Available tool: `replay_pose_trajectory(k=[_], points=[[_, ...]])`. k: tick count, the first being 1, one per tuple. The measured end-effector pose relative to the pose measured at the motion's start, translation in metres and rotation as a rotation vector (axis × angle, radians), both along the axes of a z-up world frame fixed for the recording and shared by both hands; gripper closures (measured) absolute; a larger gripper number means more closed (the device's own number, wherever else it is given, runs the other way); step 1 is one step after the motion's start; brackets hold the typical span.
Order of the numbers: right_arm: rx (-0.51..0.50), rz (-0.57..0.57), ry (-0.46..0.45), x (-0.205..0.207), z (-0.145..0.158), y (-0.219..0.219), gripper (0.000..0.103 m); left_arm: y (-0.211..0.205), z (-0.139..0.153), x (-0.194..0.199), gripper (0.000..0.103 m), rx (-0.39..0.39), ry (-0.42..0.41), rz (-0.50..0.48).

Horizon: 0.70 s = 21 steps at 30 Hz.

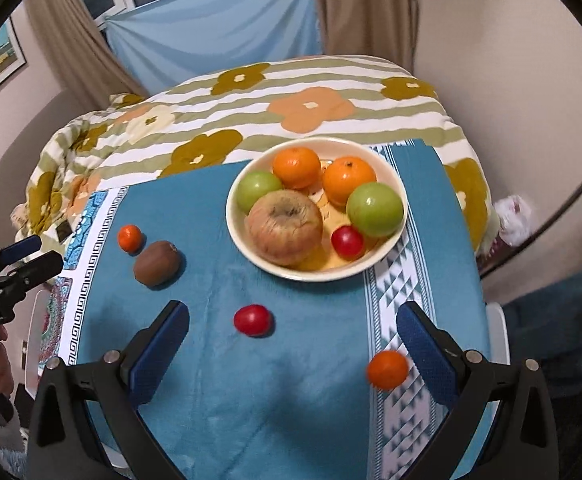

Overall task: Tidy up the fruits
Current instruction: 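Move the left tool to the brown kiwi while the right tool approaches a red tomato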

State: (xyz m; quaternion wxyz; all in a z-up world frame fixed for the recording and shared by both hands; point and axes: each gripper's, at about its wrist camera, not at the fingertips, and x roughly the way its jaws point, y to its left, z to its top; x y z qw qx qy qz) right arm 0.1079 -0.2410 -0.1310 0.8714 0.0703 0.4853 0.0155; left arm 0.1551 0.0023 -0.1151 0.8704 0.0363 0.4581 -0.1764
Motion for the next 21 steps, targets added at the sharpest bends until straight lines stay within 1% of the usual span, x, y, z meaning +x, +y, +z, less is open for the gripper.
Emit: replay_pose_trajectory(k=[6,12,15,17,19,21], points=[[0.031,-0.076,0.010,-0.009,-0.017,0.014,0.000,-0.001,-0.020,0.011,0.000,0.013,0.007,-0.112],[-0.015,-0.114,0.009,-0.016,-0.035,0.029,0.000,-0.016,-0.048,0.023,0.000,0.061,0.003,-0.240],[-0.033,-0.121,0.017,-0.017,-0.047,0.034,0.000,-0.026,-0.064,0.028,0.006,0.076,0.020,-0.300],[-0.029,-0.127,0.021,-0.017,-0.053,0.035,0.000,-0.032,-0.073,0.030,0.007,0.104,0.014,-0.332],[-0.023,-0.134,0.029,-0.017,-0.059,0.036,0.000,-0.037,-0.081,0.031,0.012,0.123,0.006,-0.358],[-0.014,-0.135,0.041,-0.017,-0.065,0.038,0.000,-0.042,-0.088,0.031,0.014,0.144,0.002,-0.385]])
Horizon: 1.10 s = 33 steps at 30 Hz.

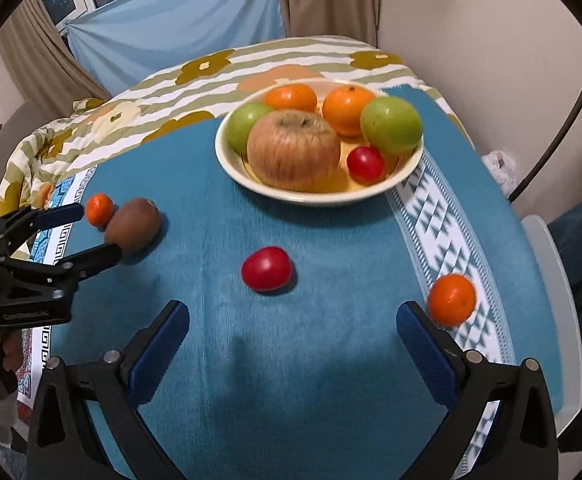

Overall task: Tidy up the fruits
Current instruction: 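Move the left tool to the brown kiwi while the right tool approaches a red tomato, then grasp the kiwi with the left tool while the right tool grasps the red tomato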

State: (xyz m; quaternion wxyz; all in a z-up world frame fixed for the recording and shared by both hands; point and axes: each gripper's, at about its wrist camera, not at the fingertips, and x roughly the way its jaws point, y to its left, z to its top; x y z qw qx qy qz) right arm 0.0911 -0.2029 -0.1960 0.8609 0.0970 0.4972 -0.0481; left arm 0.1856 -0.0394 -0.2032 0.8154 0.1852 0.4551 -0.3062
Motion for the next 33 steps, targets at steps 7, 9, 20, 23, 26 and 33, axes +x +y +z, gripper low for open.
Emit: replay_pose_trajectory(k=[7,9,20,23,26,33], points=[[-0.010,0.016,0.017,0.004,-0.012,0.006,0.000,-0.016,-0.015,0.000,0.022,0.055,-0.031,-0.060],[-0.012,0.023,0.019,0.006,-0.013,0.008,0.000,-0.020,-0.018,0.001,0.026,0.058,-0.027,-0.070],[-0.012,0.036,0.024,0.018,-0.021,0.010,0.010,-0.024,-0.025,0.010,0.046,0.072,-0.028,-0.068],[-0.007,0.046,0.031,0.021,-0.022,0.011,0.016,-0.021,-0.024,0.012,0.049,0.062,-0.020,-0.063],[-0.006,0.056,0.033,0.025,-0.023,0.014,0.019,-0.021,-0.024,0.012,0.050,0.070,-0.031,-0.065],[-0.018,0.073,0.037,0.032,-0.028,0.017,0.032,-0.016,-0.024,0.012,0.050,0.062,-0.016,-0.039]])
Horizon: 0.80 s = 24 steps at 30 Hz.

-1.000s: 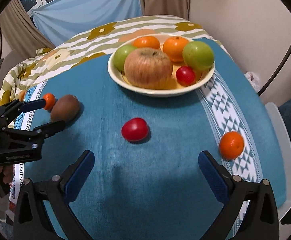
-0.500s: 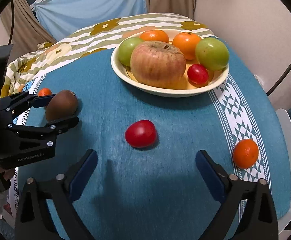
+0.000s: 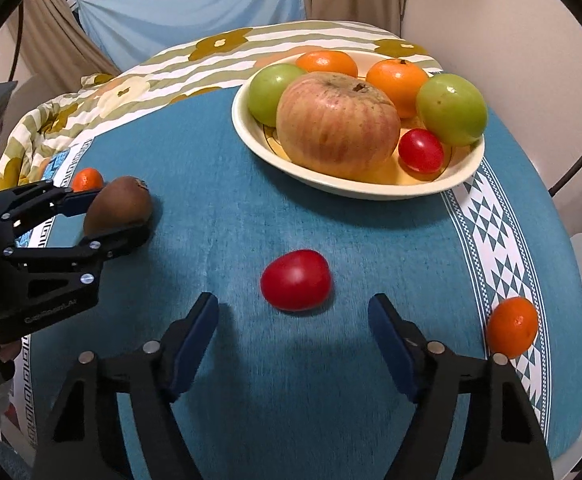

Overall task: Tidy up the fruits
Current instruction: 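Grasp the kiwi with the left tool while the right tool grasps the red tomato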

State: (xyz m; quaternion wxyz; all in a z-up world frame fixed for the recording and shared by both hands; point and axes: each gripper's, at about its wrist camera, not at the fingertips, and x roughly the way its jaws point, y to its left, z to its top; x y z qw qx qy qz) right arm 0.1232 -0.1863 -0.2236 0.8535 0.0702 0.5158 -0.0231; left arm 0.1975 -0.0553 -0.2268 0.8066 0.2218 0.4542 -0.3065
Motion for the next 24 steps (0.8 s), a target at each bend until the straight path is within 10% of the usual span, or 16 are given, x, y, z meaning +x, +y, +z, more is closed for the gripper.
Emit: replay_pose_trajectory(k=[24], points=[[-0.021,0.095,-0.029,0.005,0.002,-0.002,0.070,0.015,0.008,-0.025,0.051,-0.036,0.036,0.139]])
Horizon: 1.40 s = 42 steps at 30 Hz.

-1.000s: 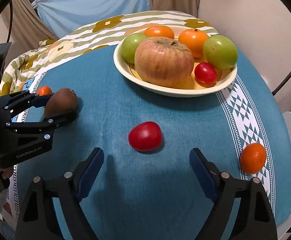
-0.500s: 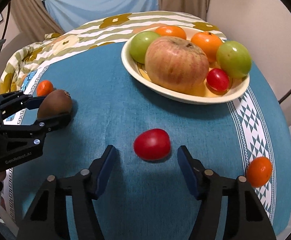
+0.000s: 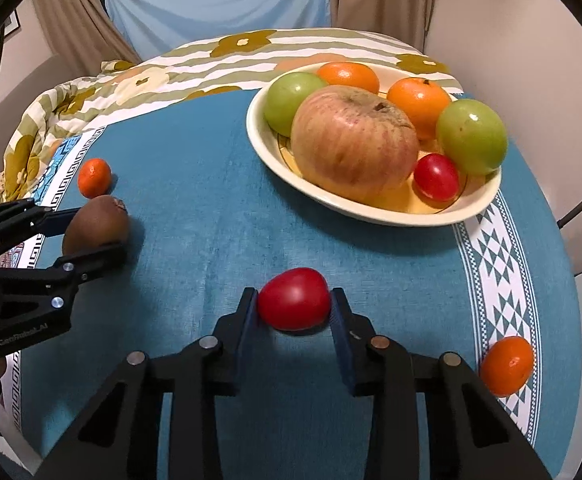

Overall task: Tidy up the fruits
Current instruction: 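Grasp the kiwi with the left tool while the right tool grasps the red tomato, then carry the kiwi and tomato over the cream bowl with both tools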

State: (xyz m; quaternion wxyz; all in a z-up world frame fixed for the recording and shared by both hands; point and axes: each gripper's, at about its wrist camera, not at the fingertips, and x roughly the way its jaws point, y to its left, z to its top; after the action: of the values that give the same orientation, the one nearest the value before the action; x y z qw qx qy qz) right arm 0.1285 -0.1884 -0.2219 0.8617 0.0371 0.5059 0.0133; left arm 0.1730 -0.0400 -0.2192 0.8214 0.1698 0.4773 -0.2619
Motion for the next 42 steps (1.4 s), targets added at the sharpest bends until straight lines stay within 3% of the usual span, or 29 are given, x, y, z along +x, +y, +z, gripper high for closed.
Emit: replay_pose_trajectory(k=[8,14,27,34,42], points=[[0.012,0.019,-0.024,-0.009,0.021,-0.012,0.070,-0.010,0.022,-0.007,0.051,-0.043,-0.004,0.044],[0.017,0.054,-0.034,-0.011,0.044,-0.026,0.070,-0.025,0.058,-0.005,0.051,-0.093,-0.015,0.078],[0.018,0.136,-0.098,0.017,0.094,-0.080,0.070,-0.085,0.116,0.028,0.051,-0.191,-0.073,0.144],[0.017,0.179,-0.123,0.044,0.102,-0.107,0.070,-0.125,0.116,0.054,0.051,-0.197,-0.083,0.158],[0.033,0.194,-0.114,0.071,0.091,-0.143,0.070,-0.169,0.091,0.083,0.051,-0.174,-0.060,0.169]])
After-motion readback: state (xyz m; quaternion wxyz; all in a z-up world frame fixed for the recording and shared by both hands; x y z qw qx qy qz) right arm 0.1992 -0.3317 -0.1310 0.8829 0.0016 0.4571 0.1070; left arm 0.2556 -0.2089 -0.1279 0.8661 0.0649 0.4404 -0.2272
